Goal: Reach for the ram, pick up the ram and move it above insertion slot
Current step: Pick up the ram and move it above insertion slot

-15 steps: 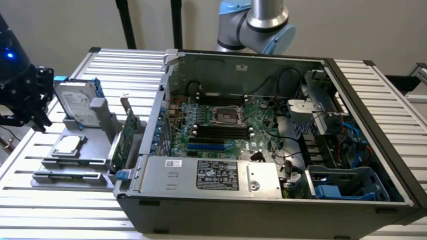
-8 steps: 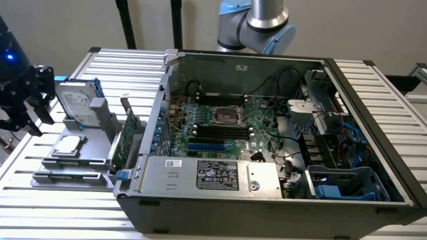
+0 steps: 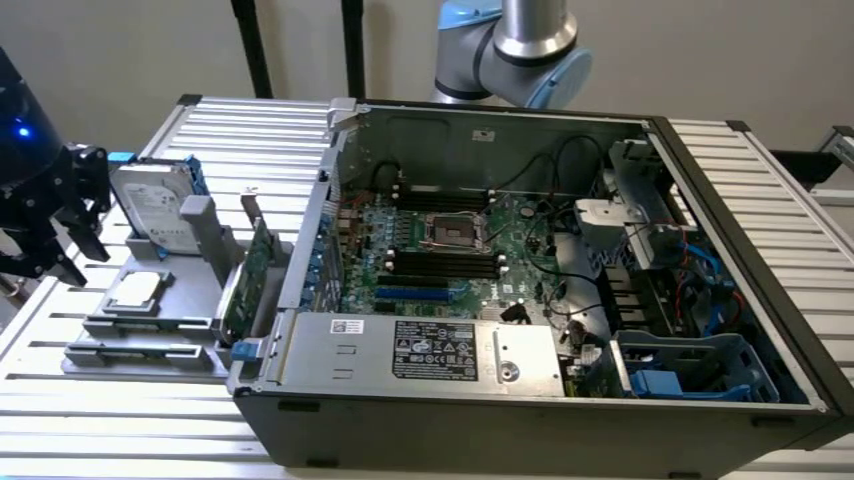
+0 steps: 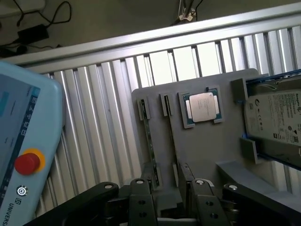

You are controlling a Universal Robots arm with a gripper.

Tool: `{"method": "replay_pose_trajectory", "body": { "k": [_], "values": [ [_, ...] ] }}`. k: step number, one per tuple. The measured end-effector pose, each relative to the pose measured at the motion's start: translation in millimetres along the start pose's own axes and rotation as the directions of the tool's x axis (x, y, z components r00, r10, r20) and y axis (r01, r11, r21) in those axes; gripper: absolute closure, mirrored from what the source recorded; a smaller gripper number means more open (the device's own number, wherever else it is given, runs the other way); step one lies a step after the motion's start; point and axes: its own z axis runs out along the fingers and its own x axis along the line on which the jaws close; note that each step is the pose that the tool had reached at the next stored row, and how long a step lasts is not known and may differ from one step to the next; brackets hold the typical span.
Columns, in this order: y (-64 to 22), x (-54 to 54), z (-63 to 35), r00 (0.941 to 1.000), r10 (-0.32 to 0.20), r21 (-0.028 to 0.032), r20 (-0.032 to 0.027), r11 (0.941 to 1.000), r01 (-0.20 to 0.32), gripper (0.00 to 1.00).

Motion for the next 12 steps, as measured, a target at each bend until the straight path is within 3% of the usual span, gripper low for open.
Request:
{"method": "replay_pose_trajectory", "body": {
  "k": [12],
  "values": [
    [-1.6, 3.7, 13.0, 0.9976, -0.069, 0.0027, -0.0021, 0.9976, 0.069, 0.64]
  ]
}}
